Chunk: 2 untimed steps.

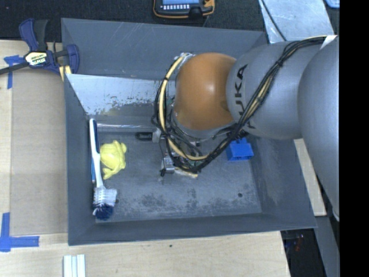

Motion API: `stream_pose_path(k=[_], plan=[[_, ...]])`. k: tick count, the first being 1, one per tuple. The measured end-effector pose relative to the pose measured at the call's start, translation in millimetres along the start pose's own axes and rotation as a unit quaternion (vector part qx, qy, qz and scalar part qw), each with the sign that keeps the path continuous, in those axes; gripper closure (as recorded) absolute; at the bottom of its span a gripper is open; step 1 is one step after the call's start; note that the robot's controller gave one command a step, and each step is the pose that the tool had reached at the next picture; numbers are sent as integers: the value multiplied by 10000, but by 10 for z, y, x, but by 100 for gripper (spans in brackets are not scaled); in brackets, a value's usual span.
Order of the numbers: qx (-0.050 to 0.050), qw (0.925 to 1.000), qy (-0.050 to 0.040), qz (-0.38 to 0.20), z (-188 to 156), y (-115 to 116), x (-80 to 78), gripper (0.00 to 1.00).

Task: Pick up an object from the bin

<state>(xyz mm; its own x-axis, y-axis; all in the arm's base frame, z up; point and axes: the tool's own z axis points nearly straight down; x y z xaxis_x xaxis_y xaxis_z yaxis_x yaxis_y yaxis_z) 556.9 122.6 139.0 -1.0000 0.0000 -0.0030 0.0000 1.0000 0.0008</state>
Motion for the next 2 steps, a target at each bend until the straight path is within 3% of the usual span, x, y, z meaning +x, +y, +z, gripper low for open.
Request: stream_pose_path(k=[1, 2], plan=[[3, 9995, 7, -310, 228, -882, -102, 0], [-6, 9983, -34, -574, 140, -1292, -301, 0]])
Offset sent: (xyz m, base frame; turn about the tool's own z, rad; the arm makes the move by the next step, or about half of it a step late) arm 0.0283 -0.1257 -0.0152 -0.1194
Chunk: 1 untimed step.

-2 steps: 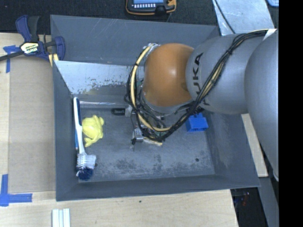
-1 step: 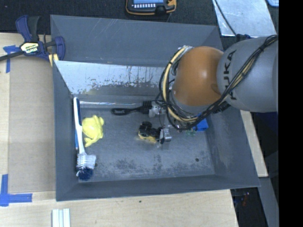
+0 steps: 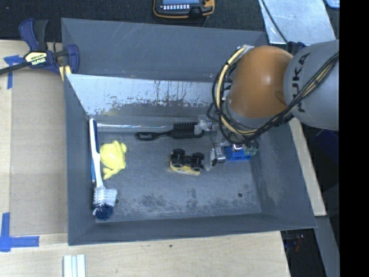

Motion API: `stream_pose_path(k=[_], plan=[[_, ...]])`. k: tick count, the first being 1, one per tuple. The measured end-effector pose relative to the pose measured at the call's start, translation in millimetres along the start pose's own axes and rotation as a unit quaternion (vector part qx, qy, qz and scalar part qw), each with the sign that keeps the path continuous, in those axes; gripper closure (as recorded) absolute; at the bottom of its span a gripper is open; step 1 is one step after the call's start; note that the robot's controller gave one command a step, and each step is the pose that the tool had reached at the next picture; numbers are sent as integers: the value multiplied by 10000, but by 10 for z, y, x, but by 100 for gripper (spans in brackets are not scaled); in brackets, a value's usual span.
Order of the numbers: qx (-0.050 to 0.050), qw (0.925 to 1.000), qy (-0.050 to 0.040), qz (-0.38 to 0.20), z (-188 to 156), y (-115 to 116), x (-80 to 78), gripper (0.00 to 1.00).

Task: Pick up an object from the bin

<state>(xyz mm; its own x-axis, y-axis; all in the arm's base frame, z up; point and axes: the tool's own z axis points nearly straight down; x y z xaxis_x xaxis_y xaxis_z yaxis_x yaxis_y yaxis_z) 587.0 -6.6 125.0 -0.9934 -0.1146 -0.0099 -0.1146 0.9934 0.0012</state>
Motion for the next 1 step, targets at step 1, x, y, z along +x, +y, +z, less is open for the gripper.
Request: stream_pose_path(k=[1], plan=[[5, 9972, 26, 744, 191, 45, 49, 0]])
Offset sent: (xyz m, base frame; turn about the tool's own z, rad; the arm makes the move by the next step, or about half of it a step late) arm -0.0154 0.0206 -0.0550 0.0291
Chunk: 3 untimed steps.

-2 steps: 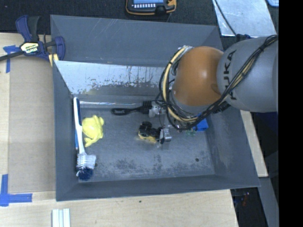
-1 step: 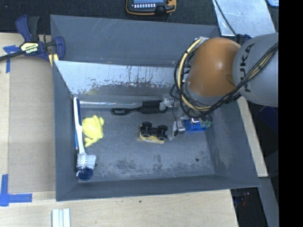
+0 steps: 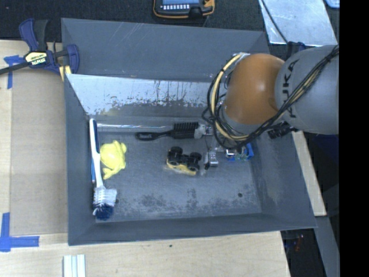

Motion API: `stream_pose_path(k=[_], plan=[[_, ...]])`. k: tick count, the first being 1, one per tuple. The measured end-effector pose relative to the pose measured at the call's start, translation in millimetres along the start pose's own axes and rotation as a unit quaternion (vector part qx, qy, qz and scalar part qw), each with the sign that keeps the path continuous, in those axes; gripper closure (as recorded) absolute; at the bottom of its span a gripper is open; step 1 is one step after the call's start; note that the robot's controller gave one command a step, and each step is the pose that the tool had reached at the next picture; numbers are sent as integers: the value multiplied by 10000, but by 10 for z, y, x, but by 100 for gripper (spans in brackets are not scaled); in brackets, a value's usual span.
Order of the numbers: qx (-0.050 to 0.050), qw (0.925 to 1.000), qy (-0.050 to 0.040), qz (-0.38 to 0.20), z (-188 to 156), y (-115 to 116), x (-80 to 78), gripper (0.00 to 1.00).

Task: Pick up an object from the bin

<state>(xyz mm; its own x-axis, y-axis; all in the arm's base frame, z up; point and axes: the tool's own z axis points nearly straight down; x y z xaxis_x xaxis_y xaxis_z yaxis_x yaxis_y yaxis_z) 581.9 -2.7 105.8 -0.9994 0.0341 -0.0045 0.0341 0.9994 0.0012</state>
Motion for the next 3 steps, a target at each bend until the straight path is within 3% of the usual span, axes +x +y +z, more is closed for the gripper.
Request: stream_pose_path(k=[1, 2, 3], plan=[[-11, 9986, -20, -530, 287, 127, 80, 0], [-5, 9999, -54, 119, 335, 248, 41, 100], [-6, 9999, -54, 120, 335, 248, 40, 100]])
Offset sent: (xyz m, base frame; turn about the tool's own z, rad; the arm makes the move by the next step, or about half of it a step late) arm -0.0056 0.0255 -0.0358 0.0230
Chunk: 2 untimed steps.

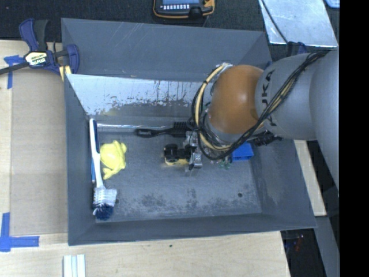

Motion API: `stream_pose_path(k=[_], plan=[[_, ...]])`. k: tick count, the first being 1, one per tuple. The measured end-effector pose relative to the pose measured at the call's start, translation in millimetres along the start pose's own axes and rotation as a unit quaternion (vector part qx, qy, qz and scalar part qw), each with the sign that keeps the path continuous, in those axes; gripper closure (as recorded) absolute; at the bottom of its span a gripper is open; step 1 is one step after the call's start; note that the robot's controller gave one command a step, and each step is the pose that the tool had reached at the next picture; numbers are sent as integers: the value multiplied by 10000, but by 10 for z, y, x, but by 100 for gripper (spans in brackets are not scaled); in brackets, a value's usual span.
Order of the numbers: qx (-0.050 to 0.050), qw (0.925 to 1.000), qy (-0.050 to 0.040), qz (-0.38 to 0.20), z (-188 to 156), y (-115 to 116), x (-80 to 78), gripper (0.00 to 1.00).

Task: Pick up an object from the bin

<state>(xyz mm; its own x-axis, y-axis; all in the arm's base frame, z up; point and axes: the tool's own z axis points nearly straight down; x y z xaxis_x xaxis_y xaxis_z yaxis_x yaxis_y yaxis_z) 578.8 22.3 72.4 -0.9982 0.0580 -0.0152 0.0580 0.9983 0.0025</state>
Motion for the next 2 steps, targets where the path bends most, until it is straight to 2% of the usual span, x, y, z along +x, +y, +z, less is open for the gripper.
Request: stream_pose_path(k=[1, 2], plan=[[-1, 10000, -2, 2, -4, -1, -1, 100], [4, 10000, 42, 4, -416, -5, 20, 100]])
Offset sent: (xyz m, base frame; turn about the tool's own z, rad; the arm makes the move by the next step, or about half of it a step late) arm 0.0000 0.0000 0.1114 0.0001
